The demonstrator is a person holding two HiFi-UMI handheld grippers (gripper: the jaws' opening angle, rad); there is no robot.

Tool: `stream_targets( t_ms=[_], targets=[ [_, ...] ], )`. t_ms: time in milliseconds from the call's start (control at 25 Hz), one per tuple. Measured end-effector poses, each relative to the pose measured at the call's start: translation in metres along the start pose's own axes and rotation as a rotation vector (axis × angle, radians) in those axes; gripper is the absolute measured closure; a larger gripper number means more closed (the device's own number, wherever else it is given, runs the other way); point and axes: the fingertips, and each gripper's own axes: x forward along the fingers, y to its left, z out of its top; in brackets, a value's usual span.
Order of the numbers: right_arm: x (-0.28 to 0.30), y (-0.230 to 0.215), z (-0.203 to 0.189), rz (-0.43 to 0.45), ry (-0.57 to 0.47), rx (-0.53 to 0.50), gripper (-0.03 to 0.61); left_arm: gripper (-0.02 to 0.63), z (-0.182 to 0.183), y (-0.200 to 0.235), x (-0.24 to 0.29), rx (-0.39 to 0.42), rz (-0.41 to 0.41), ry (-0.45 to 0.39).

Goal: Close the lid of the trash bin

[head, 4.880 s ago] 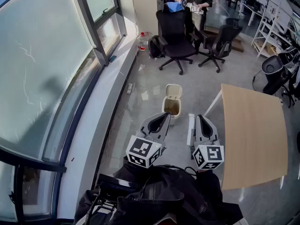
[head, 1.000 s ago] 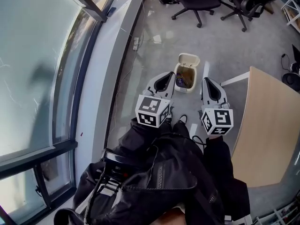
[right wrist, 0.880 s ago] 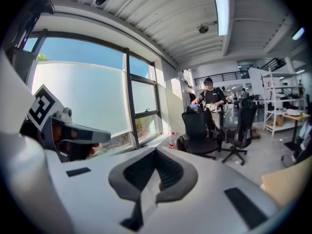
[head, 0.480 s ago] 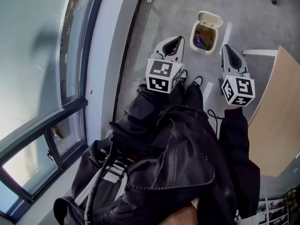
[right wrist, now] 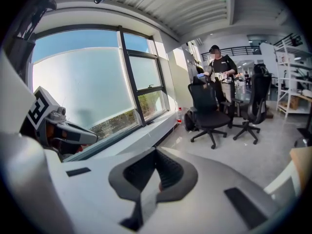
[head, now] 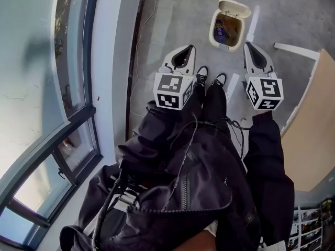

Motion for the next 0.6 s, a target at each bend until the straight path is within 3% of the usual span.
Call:
stream_targets(
  t_ms=[600],
  targets=[
    [0.078,-0.019,-0.102,0.035,0.205,-0.007,0.574,0.614,-0.089,0.038,0.065,-0.080,0.010,0.146]
  ],
)
